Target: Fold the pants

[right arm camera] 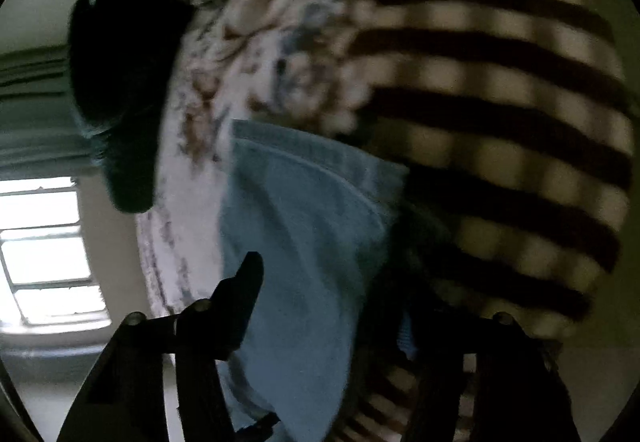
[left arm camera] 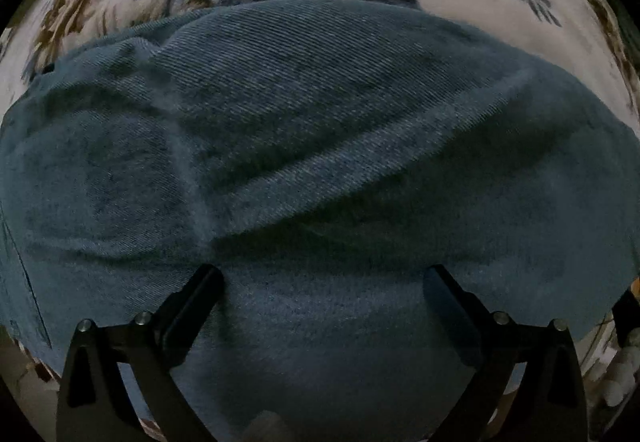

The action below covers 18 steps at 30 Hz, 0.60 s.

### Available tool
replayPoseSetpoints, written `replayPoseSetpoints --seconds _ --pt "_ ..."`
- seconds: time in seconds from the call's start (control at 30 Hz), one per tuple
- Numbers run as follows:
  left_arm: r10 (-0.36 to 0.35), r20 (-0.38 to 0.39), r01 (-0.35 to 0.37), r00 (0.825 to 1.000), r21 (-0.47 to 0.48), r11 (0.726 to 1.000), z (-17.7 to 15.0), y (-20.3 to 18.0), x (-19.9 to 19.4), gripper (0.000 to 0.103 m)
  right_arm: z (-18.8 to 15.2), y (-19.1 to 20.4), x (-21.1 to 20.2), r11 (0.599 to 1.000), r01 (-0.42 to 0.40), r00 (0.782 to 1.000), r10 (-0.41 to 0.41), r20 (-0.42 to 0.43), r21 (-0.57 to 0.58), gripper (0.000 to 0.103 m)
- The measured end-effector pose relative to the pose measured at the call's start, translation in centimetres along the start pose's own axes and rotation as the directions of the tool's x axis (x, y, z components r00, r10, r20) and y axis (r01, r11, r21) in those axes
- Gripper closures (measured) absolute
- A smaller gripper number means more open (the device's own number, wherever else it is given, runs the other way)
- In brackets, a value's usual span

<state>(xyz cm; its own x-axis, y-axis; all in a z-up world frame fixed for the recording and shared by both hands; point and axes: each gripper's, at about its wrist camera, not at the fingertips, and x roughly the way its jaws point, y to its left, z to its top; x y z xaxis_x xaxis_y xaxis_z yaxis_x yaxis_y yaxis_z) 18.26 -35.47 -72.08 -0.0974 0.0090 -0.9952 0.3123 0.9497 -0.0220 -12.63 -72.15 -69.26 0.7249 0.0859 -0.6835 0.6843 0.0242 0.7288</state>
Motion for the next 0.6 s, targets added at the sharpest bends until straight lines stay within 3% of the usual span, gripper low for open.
replayPoseSetpoints --seconds 0.03,0.17,0.23,0.3,0.4,0.47,0.6 --pt "0.009 -0.003 -0.009 1.0 -0.005 1.0 2.0 -0.5 0.0 0.0 0.0 0.3 0.9 1.0 -0.005 1.0 0.005 -0.014 -0.005 0.041" --pt "0.048 -0.025 -0.049 0.999 -0.03 0.998 3.9 -0.2 0.8 0.0 1.0 -0.9 3.1 0.997 -0.076 0.996 0.077 -0.038 0.021 0.043" --pt "0.058 -0.041 -0.06 0.997 -0.043 0.997 5.4 -1.5 1.8 0.0 1.2 -0.5 1.9 0.987 -0.157 0.987 0.157 -0.021 -0.029 0.095" --pt "0.062 -0.046 -0.064 0.997 -0.052 0.997 5.8 -1.6 2.0 0.0 0.9 0.1 0.9 0.974 -0.211 0.977 0.21 -0.015 -0.079 0.095" --pt "0.06 -0.044 -0.063 0.997 -0.053 0.997 6.5 -2.0 2.2 0.0 1.0 -0.9 2.6 0.969 -0.246 0.968 0.245 -0.054 -0.017 0.086" --pt "0.058 -0.042 -0.06 0.997 -0.048 0.997 4.2 -1.6 1.7 0.0 0.9 -0.9 4.5 0.98 -0.196 0.977 0.195 -0.091 -0.01 0.085" --pt "0.044 -0.039 -0.047 0.998 -0.056 0.997 1.2 -0.7 -1.0 0.0 0.1 1.8 4.1 0.993 -0.09 0.996 0.087 -0.034 -0.081 0.096"
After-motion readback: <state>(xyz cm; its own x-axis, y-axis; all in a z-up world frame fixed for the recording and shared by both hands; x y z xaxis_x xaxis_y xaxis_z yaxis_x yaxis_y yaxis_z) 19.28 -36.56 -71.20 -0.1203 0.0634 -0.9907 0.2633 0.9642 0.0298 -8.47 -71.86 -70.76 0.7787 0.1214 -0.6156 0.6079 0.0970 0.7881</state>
